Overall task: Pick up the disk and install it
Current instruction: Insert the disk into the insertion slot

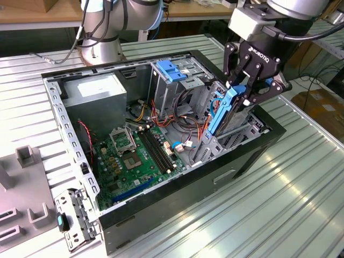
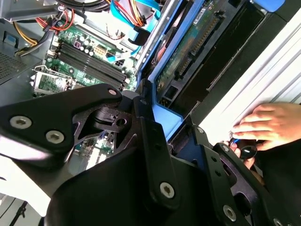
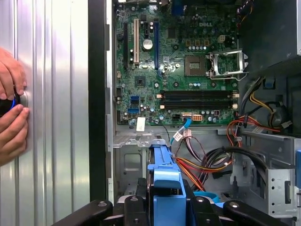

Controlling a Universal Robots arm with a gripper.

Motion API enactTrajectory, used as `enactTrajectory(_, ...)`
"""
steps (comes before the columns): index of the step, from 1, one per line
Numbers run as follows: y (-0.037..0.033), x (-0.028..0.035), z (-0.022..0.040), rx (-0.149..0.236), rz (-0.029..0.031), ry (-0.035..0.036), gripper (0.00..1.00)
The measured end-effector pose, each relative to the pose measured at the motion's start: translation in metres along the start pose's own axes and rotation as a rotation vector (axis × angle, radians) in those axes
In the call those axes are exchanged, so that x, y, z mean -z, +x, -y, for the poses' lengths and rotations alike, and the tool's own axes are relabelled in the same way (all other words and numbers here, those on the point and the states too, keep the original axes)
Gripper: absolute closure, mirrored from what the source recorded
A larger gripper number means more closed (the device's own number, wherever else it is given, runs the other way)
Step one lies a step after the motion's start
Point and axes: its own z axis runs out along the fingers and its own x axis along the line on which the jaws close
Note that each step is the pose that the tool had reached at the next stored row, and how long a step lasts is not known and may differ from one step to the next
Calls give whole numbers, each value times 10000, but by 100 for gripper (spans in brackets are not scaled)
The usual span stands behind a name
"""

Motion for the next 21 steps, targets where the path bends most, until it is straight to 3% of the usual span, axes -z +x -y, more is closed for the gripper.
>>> enactTrajectory(21, 50, -474, 5, 4, 8, 10, 63)
